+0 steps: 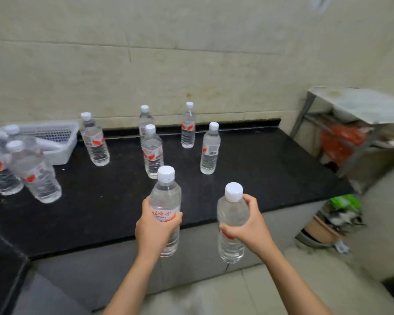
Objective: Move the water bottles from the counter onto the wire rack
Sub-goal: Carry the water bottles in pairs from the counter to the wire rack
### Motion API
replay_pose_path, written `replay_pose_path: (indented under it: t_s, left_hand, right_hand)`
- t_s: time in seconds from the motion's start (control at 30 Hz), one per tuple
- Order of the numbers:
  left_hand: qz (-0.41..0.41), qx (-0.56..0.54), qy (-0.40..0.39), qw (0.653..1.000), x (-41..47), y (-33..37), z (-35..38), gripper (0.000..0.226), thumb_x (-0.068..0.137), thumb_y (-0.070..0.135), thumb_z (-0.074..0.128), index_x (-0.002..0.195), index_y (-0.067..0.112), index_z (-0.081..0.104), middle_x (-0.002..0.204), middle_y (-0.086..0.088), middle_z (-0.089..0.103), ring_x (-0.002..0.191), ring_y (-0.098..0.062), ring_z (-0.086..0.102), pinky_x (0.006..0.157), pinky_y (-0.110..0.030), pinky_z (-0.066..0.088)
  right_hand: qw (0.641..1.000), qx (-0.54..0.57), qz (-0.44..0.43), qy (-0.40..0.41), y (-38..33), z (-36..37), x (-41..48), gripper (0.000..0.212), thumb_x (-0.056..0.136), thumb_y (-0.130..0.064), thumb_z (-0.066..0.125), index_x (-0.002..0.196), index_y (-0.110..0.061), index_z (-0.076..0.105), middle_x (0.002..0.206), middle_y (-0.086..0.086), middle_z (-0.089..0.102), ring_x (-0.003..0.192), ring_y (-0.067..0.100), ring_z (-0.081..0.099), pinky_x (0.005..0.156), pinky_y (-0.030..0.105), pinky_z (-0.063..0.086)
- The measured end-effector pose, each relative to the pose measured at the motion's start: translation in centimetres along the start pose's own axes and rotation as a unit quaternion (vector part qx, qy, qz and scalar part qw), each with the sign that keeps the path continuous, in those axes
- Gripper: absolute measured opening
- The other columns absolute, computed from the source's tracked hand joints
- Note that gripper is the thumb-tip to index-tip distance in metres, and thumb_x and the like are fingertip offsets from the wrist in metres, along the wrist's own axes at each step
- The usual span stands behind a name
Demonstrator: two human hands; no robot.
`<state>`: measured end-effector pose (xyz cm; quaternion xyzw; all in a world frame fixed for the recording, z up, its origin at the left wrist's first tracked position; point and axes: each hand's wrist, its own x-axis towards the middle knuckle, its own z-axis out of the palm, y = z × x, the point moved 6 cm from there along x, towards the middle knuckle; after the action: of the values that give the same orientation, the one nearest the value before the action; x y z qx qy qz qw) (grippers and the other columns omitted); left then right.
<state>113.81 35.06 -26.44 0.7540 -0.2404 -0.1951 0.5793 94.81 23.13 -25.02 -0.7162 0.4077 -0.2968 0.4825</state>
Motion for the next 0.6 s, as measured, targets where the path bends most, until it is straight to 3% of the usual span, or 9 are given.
replay_pose_path:
  t_s: [0.13, 0.33, 0.43, 0.5, 0.6]
  left_hand:
    - [0.019, 0.008, -0.087, 0.996, -3.2, 2.2, 9.5, 0.063, 0.064, 0.018, 0.079, 0.118, 0.019, 0.048, 0.091, 0.002, 0.06, 0.088, -0.024, 0.059, 0.08, -0.029, 0.044]
    - [0.063, 0.027, -0.199, 0.977, -6.5, 6.0, 20.5, 0.064, 0.063, 0.017, 0.08, 0.118, 0.021, 0.048, 0.088, 0.005, 0.06, 0.086, -0.023, 0.059, 0.08, -0.03, 0.045]
    - [0.08, 0.027, -0.229, 0.97, -7.1, 7.7, 25.1, 0.064, 0.063, 0.018, 0.08, 0.118, 0.021, 0.048, 0.09, 0.004, 0.059, 0.087, -0.023, 0.058, 0.082, -0.031, 0.046]
    - [0.091, 0.023, -0.249, 0.964, -7.1, 8.9, 28.3, 0.062, 0.063, 0.019, 0.08, 0.117, 0.022, 0.048, 0.091, 0.004, 0.06, 0.088, -0.022, 0.058, 0.081, -0.031, 0.045]
    - [0.099, 0.013, -0.273, 0.957, -6.7, 10.6, 33.7, 0.062, 0.064, 0.02, 0.079, 0.117, 0.023, 0.048, 0.093, 0.004, 0.06, 0.089, -0.021, 0.058, 0.081, -0.03, 0.044]
  right_hand:
    - [0.998, 0.007, 0.005, 0.055, 2.4, -8.9, -2.0, 0.069, 0.06, -0.002, 0.08, 0.107, -0.027, 0.037, 0.1, -0.019, 0.047, 0.091, -0.007, 0.05, 0.069, -0.004, 0.037]
    - [0.984, 0.023, 0.037, 0.175, 5.9, -19.6, -4.1, 0.065, 0.047, -0.015, 0.078, 0.098, -0.03, 0.041, 0.097, -0.015, 0.052, 0.084, -0.015, 0.054, 0.071, -0.001, 0.039]
    - [0.973, 0.034, 0.055, 0.221, 7.5, -24.1, -4.4, 0.061, 0.046, -0.019, 0.075, 0.095, -0.033, 0.042, 0.101, -0.008, 0.055, 0.089, -0.002, 0.055, 0.076, 0.006, 0.043]
    - [0.964, 0.042, 0.064, 0.253, 8.4, -27.2, -4.0, 0.064, 0.046, -0.019, 0.075, 0.1, -0.032, 0.043, 0.104, -0.001, 0.057, 0.092, 0.009, 0.057, 0.082, 0.019, 0.045]
    - [0.956, 0.048, 0.064, 0.283, 9.1, -32.2, -2.4, 0.068, 0.048, -0.016, 0.075, 0.107, -0.027, 0.043, 0.105, 0.0, 0.059, 0.093, 0.014, 0.059, 0.084, 0.027, 0.046]
